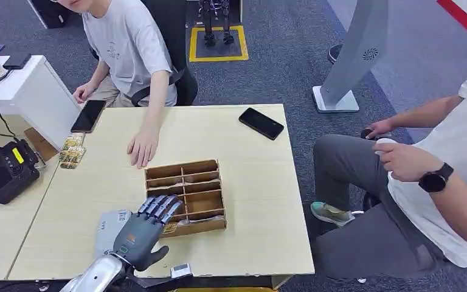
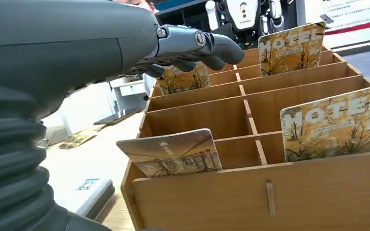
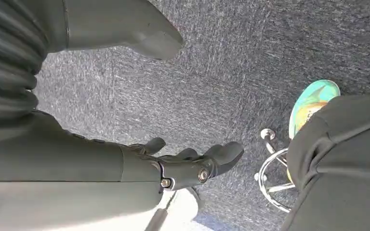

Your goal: Pass the card to the sensor for recognition and then transmit it.

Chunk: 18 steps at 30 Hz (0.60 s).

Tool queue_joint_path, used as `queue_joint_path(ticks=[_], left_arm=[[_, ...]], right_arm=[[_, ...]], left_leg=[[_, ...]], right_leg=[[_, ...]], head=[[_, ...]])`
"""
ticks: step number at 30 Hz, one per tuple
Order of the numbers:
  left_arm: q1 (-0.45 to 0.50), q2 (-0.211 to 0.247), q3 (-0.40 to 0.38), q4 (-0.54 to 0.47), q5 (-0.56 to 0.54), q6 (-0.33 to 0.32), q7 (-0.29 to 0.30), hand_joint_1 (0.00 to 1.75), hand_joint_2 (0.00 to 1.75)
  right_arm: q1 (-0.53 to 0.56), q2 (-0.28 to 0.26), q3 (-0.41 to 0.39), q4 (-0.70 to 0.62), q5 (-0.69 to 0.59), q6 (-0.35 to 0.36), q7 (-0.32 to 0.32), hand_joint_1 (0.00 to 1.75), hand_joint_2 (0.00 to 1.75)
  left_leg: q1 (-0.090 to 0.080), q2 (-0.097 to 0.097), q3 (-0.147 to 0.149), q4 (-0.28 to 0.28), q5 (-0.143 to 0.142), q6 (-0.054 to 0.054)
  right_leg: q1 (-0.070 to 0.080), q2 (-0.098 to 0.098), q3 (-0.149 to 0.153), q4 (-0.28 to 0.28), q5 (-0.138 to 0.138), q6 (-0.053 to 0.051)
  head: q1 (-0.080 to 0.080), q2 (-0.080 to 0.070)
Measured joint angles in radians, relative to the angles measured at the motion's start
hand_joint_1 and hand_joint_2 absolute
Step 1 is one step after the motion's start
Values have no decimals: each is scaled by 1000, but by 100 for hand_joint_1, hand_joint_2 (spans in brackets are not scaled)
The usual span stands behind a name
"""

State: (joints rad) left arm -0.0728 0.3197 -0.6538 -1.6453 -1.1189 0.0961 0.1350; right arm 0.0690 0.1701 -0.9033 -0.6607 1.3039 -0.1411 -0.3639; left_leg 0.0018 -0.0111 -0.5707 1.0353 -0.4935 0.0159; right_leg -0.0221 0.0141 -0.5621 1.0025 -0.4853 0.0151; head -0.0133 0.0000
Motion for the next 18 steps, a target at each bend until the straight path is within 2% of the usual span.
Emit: queue_joint_path(ticks=[18], left_arm=[[-1, 0, 0, 1, -2, 0, 0, 0, 175]], right_arm=[[-4, 0, -3, 0, 2, 0, 0, 0, 175]], left_leg=[[0, 0, 0, 0, 0, 0]], right_leg=[[0, 0, 0, 0, 0, 0]], head=[[0, 0]])
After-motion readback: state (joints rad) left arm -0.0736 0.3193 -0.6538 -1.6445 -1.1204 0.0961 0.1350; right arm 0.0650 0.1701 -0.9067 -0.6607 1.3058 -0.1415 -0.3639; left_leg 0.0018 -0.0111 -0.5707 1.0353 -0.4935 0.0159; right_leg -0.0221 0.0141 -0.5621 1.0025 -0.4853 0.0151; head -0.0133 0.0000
